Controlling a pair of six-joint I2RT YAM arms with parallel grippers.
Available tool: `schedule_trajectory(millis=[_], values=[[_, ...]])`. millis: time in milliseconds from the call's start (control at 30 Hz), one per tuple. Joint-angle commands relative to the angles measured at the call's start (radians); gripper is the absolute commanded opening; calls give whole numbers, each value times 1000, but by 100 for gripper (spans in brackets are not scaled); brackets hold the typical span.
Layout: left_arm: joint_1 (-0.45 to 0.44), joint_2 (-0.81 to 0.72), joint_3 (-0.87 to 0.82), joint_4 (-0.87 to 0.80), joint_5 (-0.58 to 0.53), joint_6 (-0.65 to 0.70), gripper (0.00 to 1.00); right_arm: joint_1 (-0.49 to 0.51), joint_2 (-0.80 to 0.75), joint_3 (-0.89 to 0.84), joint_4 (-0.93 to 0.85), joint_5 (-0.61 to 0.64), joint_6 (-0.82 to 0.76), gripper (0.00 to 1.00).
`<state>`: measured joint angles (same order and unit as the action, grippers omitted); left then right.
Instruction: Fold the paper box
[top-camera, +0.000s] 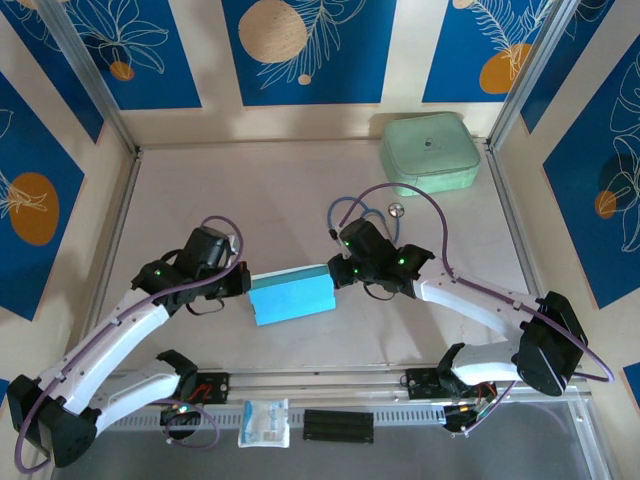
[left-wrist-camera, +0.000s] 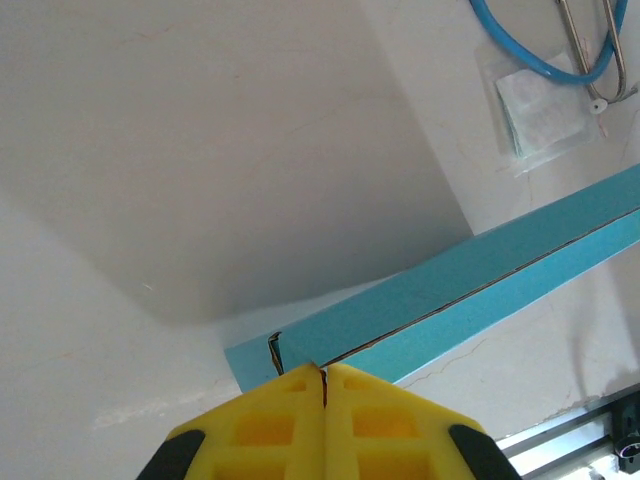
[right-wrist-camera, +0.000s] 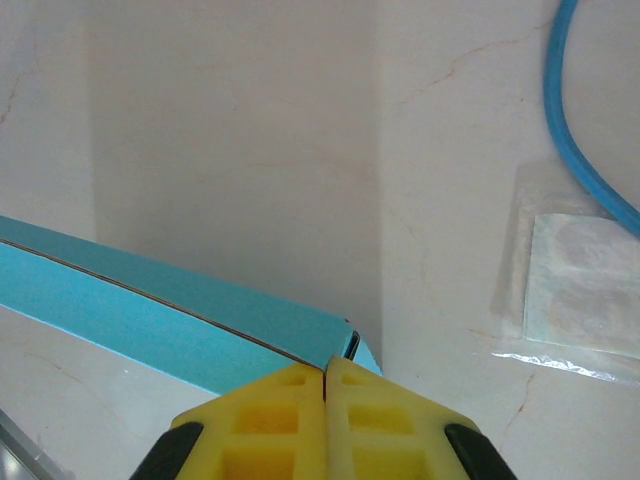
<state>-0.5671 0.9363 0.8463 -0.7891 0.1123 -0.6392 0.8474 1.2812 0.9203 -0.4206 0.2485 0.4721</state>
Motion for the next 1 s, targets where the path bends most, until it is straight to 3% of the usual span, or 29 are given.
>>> schedule_trajectory(millis=[0, 433, 967], values=[[-7, -9, -2, 107, 116, -8, 0, 19, 18, -21, -32, -92, 4, 2], [-7, -39, -11, 272, 69, 82, 0, 41, -11, -4, 47, -7, -14, 0], [-8, 52, -12, 423, -127, 292, 0, 44, 40, 44, 330, 179, -251, 0]])
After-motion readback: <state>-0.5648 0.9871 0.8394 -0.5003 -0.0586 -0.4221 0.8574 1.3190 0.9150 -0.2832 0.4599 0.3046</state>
